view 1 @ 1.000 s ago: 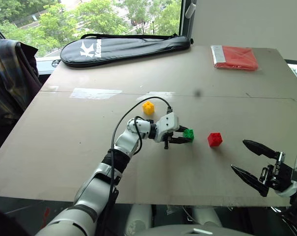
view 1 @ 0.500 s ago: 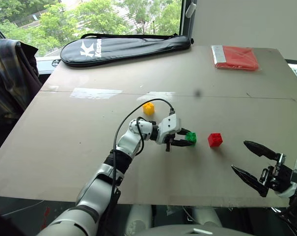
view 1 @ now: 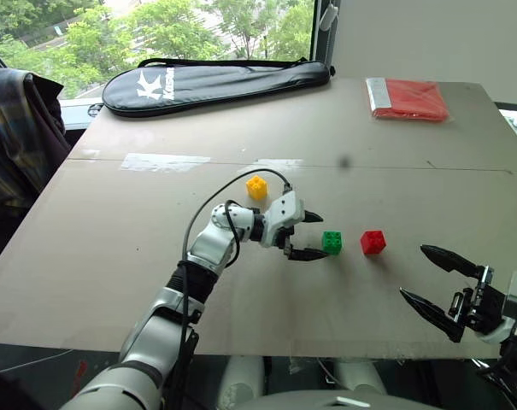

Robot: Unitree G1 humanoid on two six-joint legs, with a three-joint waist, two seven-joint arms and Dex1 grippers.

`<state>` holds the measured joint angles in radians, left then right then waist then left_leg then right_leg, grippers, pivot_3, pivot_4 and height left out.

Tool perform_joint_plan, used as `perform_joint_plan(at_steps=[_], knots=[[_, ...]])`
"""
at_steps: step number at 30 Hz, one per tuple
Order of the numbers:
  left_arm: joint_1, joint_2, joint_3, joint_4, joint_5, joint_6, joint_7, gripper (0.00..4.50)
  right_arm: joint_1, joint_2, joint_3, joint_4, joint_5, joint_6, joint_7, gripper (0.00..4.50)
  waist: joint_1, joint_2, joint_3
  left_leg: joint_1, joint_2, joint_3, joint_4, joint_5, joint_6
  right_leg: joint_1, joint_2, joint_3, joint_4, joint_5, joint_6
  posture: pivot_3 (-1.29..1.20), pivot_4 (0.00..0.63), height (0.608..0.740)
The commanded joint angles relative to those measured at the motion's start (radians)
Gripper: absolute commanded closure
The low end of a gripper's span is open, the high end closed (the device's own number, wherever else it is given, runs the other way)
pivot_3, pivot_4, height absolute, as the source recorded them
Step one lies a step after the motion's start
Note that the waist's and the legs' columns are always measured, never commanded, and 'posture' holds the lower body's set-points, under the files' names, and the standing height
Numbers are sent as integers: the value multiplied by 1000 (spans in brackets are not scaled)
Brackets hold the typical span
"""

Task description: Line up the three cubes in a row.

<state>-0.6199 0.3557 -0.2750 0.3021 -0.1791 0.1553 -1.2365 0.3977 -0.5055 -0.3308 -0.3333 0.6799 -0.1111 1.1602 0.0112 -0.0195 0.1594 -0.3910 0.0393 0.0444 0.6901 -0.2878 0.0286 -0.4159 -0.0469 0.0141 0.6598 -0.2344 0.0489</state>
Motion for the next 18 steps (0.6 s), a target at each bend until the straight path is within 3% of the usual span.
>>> perform_joint_plan(at_steps=[1, 4, 8, 12, 18], knots=[[37, 73, 73, -180, -121, 120, -49, 86, -18, -10, -7, -19, 17, -1, 0, 0, 0, 0, 0, 0, 0, 0, 0, 0, 0, 0, 0, 0, 0, 0, 0, 0, 150, 708], [108, 162, 177, -317, -263, 258, -75, 86, -56, -19, -3, -31, 29, 15, -11, 0, -10, 1, 1, 1, 0, -1, 0, 0, 0, 0, 0, 1, 0, 0, 0, 0, 150, 708], [184, 213, 294, -361, -304, 300, 24, 86, -114, -21, 12, -50, 54, 50, -35, 0, -5, 2, 1, 1, 1, -5, 0, 0, 0, 0, 0, 0, 1, 0, 0, 0, 150, 708], [247, 179, 372, -353, -247, 240, 211, 86, -155, -15, 25, -39, 52, 68, -53, 0, 3, 2, 1, 4, 1, -4, 0, 0, 0, 2, 0, 1, 1, 0, 0, 0, 150, 708], [281, 108, 385, -278, -141, 104, 416, 86, -160, -19, 29, -18, 53, 65, -37, 0, 4, 2, 1, 3, 0, -4, 0, 0, 0, 2, -1, 1, 0, 1, 2, 0, 150, 708]])
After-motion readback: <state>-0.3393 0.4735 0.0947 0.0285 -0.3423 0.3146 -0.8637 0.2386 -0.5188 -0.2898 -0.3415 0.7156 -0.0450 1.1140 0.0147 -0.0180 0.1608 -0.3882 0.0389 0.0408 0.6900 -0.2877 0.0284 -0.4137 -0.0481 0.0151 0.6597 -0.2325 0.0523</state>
